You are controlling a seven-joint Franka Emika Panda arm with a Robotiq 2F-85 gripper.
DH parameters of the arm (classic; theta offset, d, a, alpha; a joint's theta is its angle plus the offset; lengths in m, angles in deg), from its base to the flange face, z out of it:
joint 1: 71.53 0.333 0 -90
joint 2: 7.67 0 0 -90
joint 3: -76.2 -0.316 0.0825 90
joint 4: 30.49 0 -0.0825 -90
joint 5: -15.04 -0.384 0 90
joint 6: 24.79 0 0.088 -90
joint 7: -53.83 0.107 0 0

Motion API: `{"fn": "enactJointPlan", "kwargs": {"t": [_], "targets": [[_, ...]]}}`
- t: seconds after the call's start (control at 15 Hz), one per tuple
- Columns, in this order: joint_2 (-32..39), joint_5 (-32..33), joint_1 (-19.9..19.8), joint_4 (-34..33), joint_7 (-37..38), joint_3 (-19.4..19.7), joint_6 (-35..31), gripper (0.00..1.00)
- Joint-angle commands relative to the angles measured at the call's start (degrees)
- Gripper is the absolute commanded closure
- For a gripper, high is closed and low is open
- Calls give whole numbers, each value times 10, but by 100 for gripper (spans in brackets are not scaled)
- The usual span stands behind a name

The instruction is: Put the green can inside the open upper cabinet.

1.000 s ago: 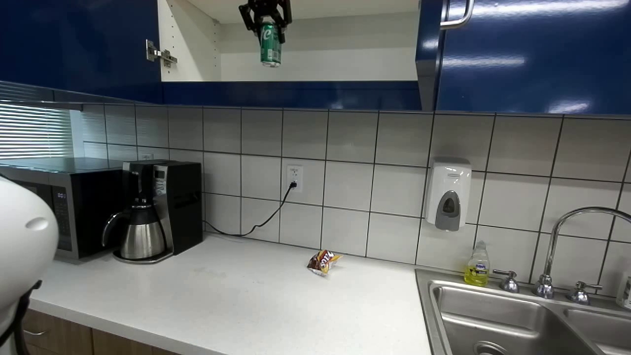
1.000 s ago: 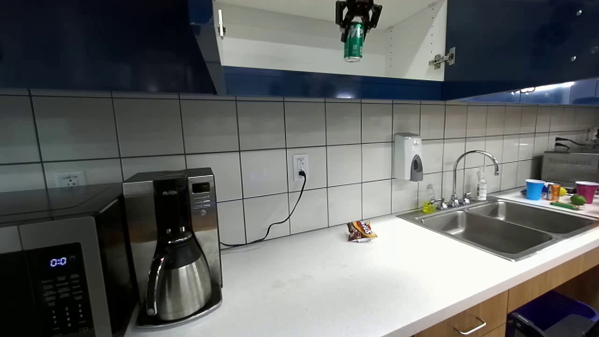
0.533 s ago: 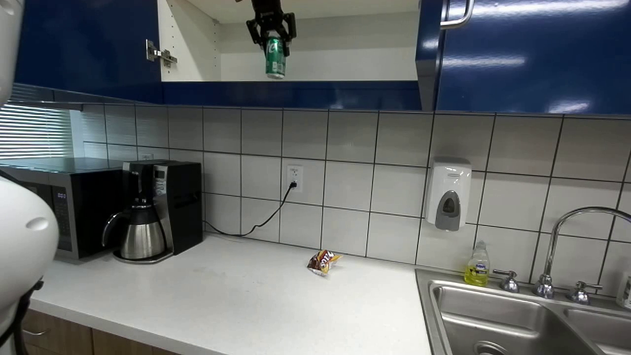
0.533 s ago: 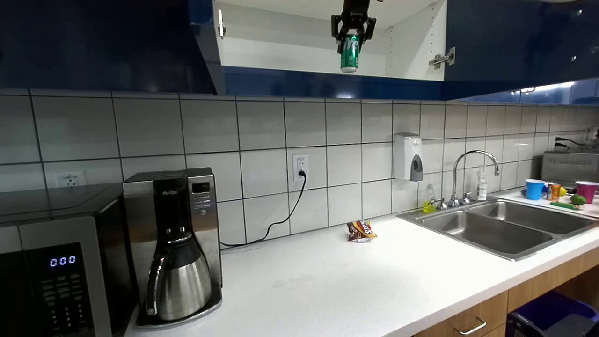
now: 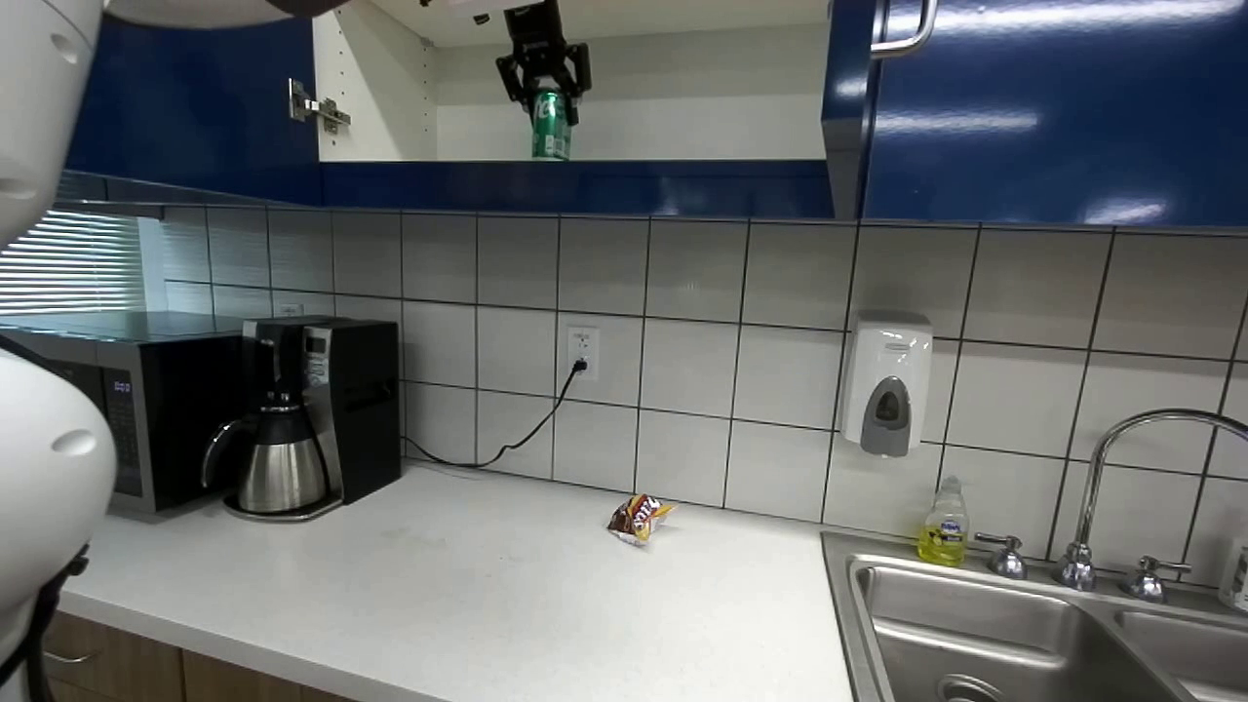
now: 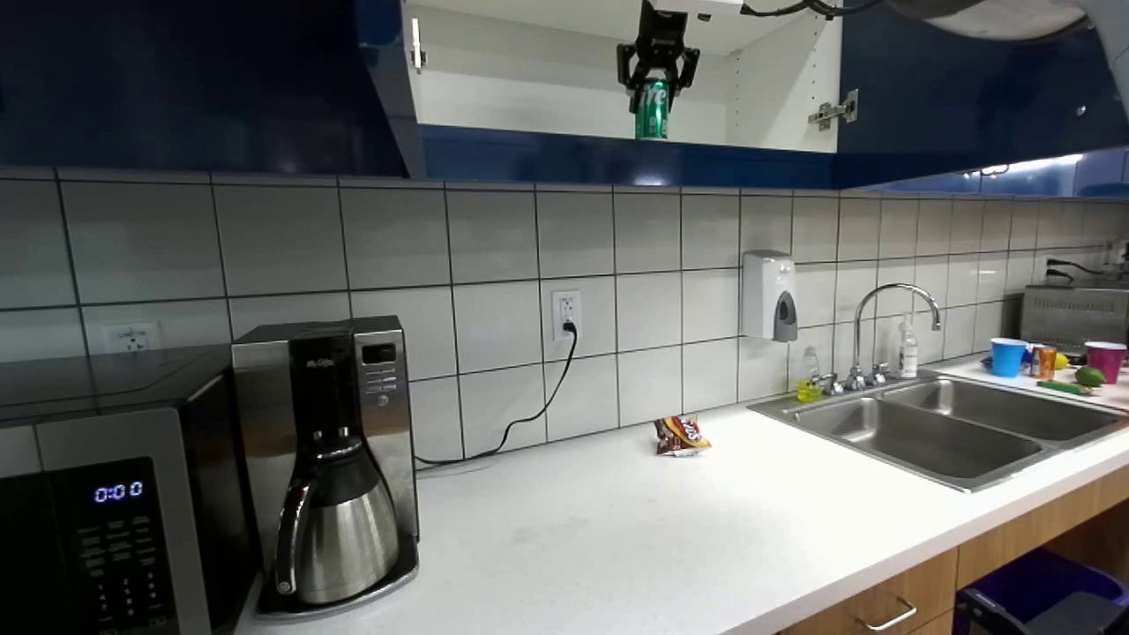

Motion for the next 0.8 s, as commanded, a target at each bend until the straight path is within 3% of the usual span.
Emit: {"fn": "enactJointPlan", "kwargs": {"t": [0.0,0.2,0.73], "targets": [[24,10,5,-48,11,3,32,11],[27,12,4,-54,12,4,36,0],[-10,-16,-11,-10,-9,5,24,0]]}}
